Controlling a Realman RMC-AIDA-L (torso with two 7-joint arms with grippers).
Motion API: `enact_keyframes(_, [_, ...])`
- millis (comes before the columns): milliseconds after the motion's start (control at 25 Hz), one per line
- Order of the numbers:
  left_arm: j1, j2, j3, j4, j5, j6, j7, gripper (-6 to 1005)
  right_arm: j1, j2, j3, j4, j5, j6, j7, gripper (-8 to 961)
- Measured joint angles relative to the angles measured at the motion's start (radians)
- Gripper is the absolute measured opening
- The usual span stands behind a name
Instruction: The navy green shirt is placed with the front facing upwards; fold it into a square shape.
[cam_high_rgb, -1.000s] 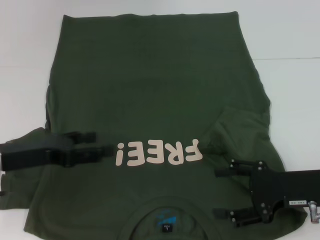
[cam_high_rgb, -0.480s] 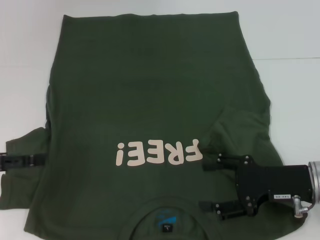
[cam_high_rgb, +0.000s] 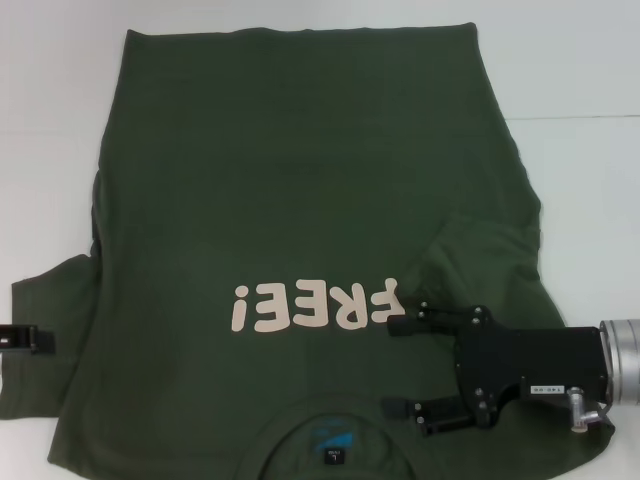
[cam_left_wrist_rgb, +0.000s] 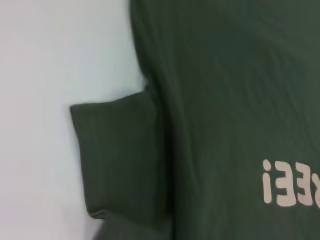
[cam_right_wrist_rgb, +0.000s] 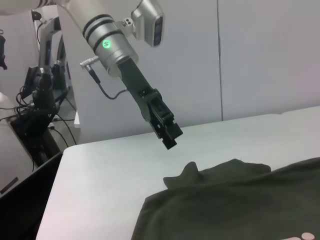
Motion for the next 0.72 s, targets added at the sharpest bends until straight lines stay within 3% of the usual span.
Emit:
enact_keyframes(280, [-0.031,0.018,-0.008,-0.062,0.061,-0.023,-0.03,906,0.005,0.0,-0.002,0.024,0.011,0.018,-0.008,946])
enact_keyframes(720, [-0.052,0.027,0.0,-0.136,0.126,-0.071,-0.032,906,0.005,0.0,-0.001,0.041,0.02,0.018,-0.004,946])
